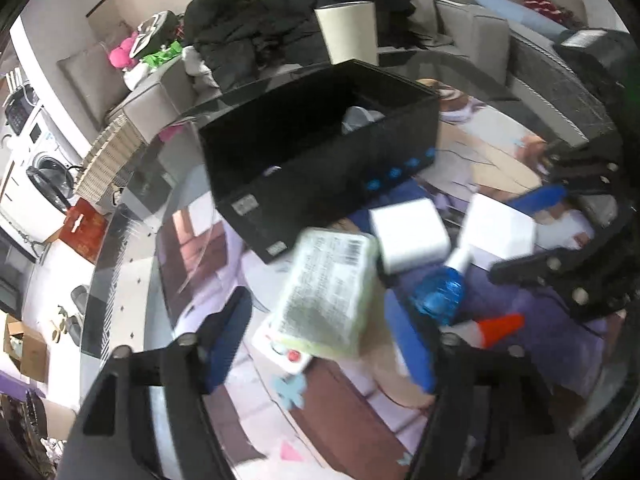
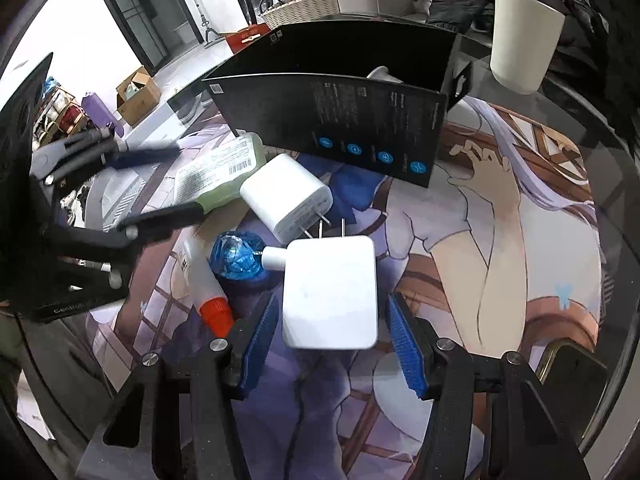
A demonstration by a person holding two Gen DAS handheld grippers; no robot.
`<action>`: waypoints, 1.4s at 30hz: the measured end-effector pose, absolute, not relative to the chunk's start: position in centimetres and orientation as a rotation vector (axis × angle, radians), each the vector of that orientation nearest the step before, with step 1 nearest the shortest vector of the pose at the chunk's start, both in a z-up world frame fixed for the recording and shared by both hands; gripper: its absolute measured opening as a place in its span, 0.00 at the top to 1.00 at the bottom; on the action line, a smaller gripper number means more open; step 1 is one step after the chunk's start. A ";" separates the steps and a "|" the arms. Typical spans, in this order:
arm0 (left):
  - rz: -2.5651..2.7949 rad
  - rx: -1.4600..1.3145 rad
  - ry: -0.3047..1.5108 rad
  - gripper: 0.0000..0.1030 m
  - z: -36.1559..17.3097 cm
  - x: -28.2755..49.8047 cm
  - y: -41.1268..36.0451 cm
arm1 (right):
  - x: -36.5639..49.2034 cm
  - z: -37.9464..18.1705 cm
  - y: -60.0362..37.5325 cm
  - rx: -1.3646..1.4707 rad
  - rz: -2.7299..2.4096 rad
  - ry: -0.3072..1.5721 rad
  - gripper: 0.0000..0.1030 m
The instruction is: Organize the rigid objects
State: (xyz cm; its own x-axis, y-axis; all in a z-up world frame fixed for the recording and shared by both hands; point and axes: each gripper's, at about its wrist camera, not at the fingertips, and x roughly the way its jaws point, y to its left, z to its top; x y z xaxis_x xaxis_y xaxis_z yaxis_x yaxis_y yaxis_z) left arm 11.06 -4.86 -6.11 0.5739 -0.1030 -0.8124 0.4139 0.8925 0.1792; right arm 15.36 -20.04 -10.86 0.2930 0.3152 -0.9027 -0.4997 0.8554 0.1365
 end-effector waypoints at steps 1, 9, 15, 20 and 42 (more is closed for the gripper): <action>-0.314 0.372 0.919 0.27 -6.3 11.4 -4.7 | 15.3 -10.8 -20.4 -0.183 0.551 1.152 0.45; -0.359 0.370 1.016 0.46 -8.5 13.7 -5.3 | 15.6 -11.0 -19.2 -0.220 0.551 1.134 0.45; -0.331 0.333 1.032 0.47 -8.0 12.4 -5.5 | 15.5 -11.2 -19.4 -0.222 0.545 1.130 0.45; -0.334 0.291 0.997 0.47 -6.1 9.3 -5.4 | 15.0 -10.9 -19.9 -0.223 0.506 1.118 0.55; -0.267 0.211 1.105 0.46 -8.6 7.9 -3.6 | 12.0 -11.2 -17.7 -0.360 0.478 1.086 0.56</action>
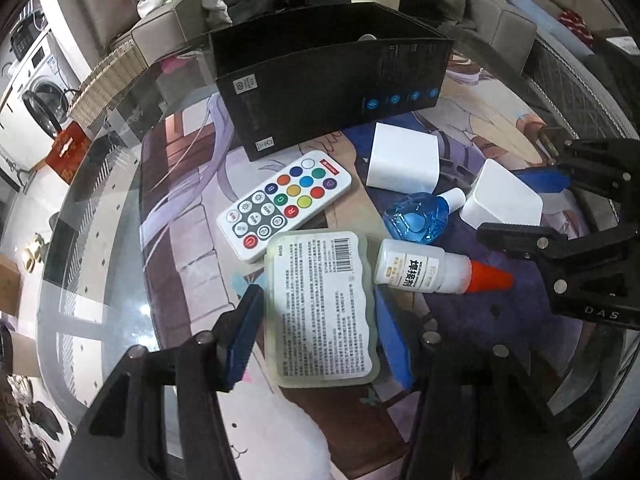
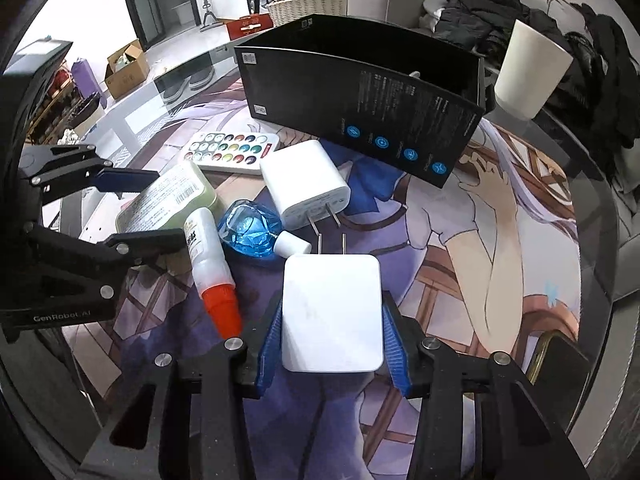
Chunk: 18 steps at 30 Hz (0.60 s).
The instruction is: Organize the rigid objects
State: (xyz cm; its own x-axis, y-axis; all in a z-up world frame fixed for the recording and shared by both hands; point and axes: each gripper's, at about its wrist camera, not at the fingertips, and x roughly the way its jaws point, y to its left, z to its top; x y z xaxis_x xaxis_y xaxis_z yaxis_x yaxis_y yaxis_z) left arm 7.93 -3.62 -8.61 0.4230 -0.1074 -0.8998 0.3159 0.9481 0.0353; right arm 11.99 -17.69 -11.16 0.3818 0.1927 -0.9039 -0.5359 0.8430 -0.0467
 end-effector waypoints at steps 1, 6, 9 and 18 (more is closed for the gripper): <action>-0.267 0.209 1.105 0.46 -8.6 7.9 -3.6 | 12.0 -11.2 -17.7 -0.362 0.479 1.084 0.56; -0.242 0.161 1.120 0.46 -8.6 8.5 -2.6 | 12.0 -11.2 -17.8 -0.345 0.477 1.096 0.56; -0.222 0.149 1.124 0.43 -8.8 8.8 -2.1 | 12.2 -11.2 -18.4 -0.321 0.472 1.103 0.56; -0.220 0.134 1.129 0.43 -8.8 8.9 -1.8 | 12.4 -8.2 -19.7 -0.260 0.471 1.046 0.55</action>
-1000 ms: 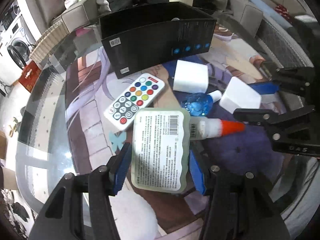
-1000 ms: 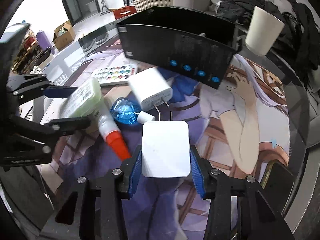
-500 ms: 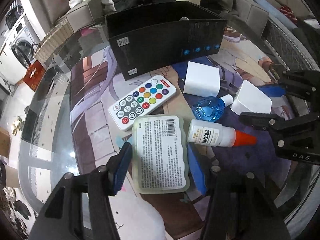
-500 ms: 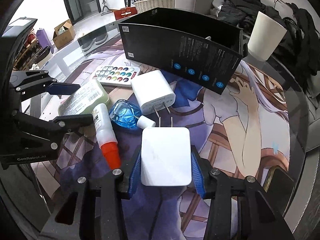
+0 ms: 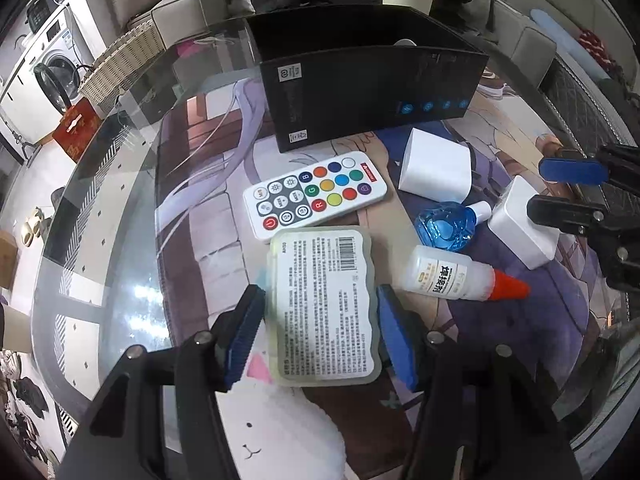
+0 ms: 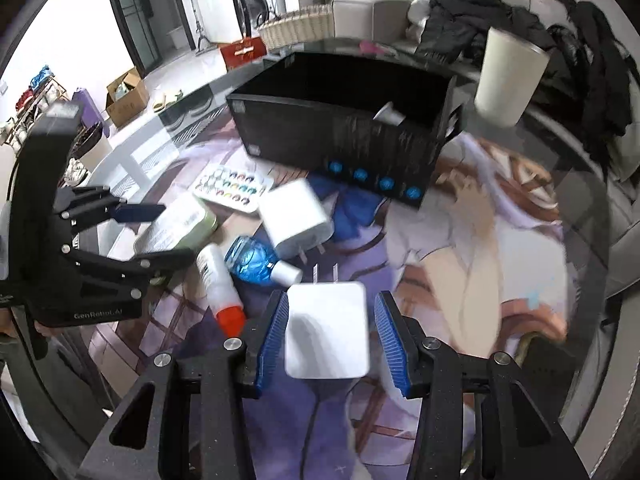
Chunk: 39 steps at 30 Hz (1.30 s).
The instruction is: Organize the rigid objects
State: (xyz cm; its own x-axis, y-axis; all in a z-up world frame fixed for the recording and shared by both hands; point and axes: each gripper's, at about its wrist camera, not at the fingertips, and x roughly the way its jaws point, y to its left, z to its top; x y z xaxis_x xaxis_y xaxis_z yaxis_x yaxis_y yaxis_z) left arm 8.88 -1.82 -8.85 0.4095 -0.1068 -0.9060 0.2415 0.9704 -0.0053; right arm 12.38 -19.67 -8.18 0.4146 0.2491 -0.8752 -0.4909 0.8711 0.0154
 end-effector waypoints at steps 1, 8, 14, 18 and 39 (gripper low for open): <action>-0.221 0.133 1.129 0.43 -8.9 8.9 -1.8 | 12.5 -8.2 -19.8 -0.257 0.467 1.052 0.55; -0.226 0.137 1.128 0.43 -8.9 8.8 -2.1 | 12.7 -9.0 -20.4 -0.241 0.480 1.073 0.55; -0.228 0.136 1.127 0.43 -8.9 8.8 -2.0 | 12.9 -9.3 -20.6 -0.211 0.479 1.079 0.50; -0.229 0.133 1.129 0.43 -8.9 8.8 -1.9 | 13.1 -9.5 -20.7 -0.187 0.482 1.087 0.49; -0.214 0.128 1.112 0.36 -8.4 8.8 -1.4 | 11.7 -10.9 -18.2 -0.314 0.494 1.073 0.78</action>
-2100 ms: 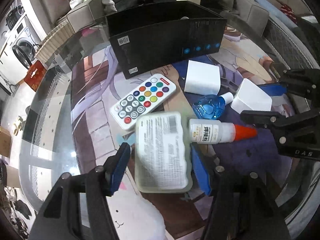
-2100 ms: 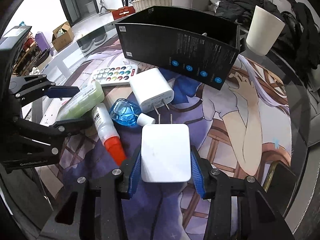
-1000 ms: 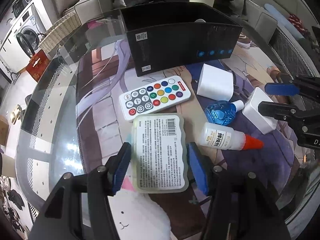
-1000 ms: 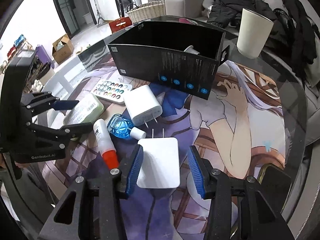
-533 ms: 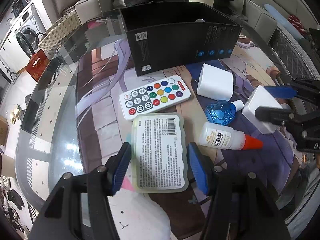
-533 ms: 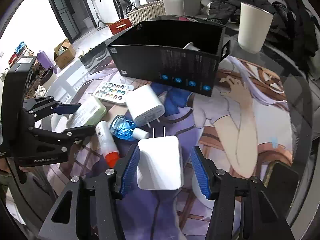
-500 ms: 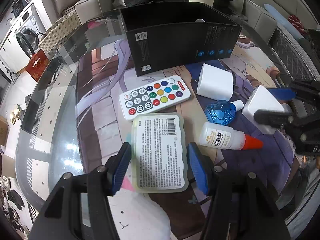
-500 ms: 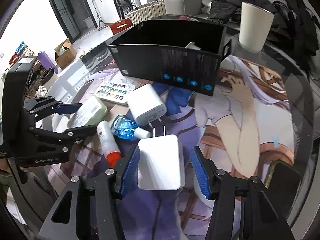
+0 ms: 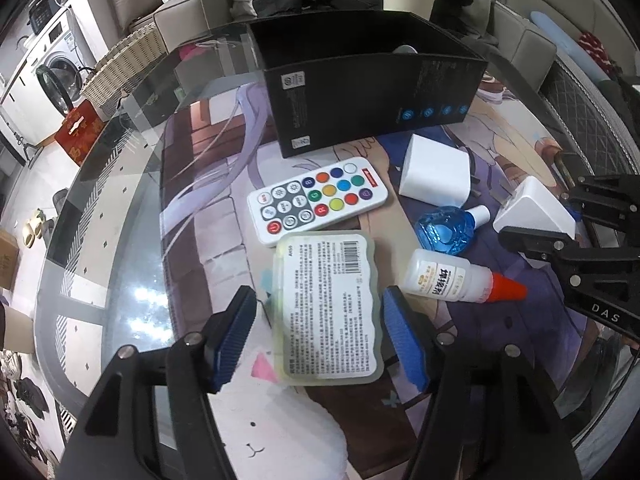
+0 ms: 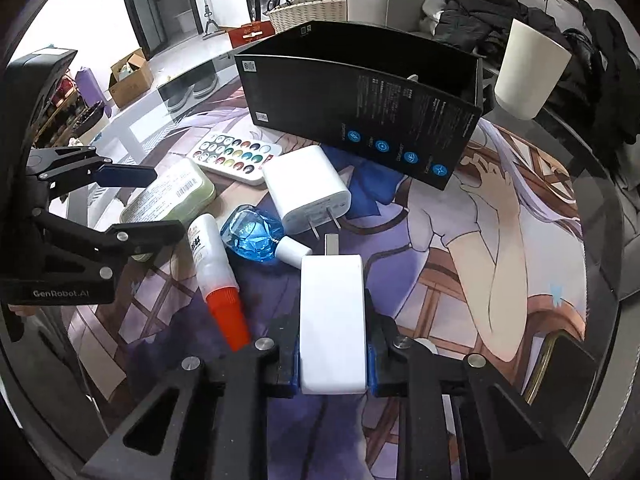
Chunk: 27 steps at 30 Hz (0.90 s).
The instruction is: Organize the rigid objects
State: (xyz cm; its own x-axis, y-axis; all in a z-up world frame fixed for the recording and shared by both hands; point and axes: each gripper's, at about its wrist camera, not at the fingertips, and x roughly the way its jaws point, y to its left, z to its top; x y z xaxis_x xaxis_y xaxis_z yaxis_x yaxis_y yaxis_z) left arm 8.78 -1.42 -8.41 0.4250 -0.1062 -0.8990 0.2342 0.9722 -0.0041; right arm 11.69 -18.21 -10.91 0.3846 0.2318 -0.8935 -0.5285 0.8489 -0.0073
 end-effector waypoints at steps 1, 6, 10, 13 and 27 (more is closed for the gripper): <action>-0.215 0.122 1.113 0.36 -8.4 8.8 -1.3 | 11.7 -10.9 -18.3 -0.310 0.495 1.076 0.78; -0.222 0.102 1.097 0.36 -7.7 8.9 -0.9 | 11.9 -10.8 -18.5 -0.308 0.496 1.077 0.78; -0.221 0.133 1.140 0.36 -8.9 9.1 -1.4 | 11.8 -10.8 -18.5 -0.305 0.496 1.079 0.78; -0.223 0.148 1.124 0.38 -9.0 9.1 -1.7 | 11.8 -10.8 -18.4 -0.307 0.496 1.079 0.78; -0.233 0.128 0.918 0.47 -4.7 7.8 -1.7 | 11.0 -7.5 -19.0 -0.242 0.496 0.943 0.78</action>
